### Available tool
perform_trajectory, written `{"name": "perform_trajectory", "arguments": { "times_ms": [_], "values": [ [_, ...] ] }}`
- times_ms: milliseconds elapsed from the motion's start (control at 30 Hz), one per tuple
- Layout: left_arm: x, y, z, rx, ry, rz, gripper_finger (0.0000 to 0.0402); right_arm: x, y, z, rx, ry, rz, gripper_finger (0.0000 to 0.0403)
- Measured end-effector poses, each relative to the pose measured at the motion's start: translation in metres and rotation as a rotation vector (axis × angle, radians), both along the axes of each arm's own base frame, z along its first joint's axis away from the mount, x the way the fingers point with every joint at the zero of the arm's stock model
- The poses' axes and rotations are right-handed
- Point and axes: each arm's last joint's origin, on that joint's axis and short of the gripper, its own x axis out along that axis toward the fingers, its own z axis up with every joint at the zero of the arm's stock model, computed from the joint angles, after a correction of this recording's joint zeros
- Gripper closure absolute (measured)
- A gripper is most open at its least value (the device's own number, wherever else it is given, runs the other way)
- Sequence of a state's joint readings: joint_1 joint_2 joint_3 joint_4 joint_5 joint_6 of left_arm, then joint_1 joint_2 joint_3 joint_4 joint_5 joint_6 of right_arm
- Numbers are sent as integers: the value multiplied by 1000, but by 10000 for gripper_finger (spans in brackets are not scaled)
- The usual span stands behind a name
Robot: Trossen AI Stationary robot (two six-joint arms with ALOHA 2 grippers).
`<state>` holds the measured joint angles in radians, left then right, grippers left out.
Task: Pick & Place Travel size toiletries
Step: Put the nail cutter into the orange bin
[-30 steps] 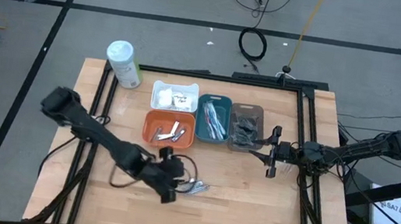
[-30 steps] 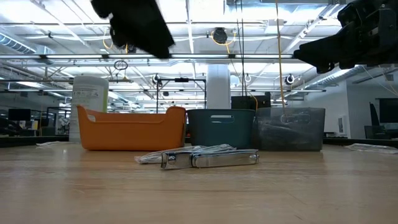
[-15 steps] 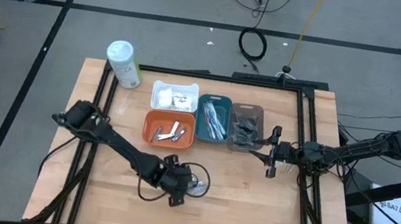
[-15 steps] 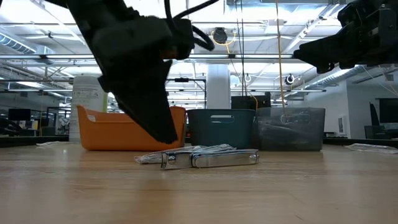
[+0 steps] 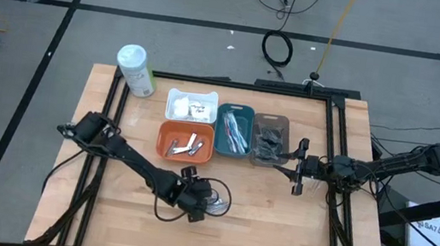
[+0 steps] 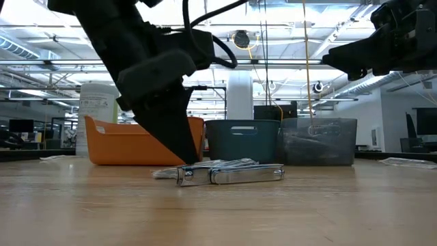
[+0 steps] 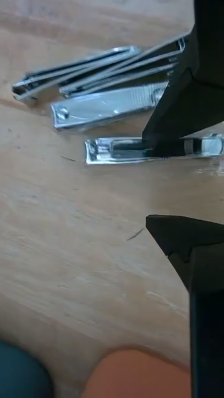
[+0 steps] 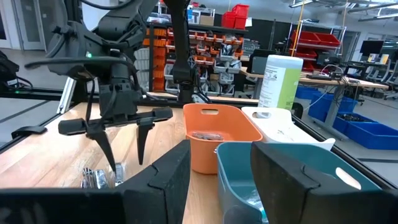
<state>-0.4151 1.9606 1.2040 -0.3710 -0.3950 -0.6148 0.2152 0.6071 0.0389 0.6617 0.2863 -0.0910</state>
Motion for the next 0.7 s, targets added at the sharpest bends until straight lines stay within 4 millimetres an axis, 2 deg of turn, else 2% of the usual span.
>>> {"name": "perform_trajectory", "arguments": {
  "times_ms": [200, 433, 700],
  "values": [
    [0, 1, -2, -16, 7, 10, 217, 0, 0, 0, 0, 0, 0, 248],
    [1, -4, -1, -17, -1, -55, 218, 0, 0, 0, 0, 0, 0, 248],
    [3, -1, -12, 0, 19, -43, 218, 0, 0, 0, 0, 1, 0, 248]
  ]
}}
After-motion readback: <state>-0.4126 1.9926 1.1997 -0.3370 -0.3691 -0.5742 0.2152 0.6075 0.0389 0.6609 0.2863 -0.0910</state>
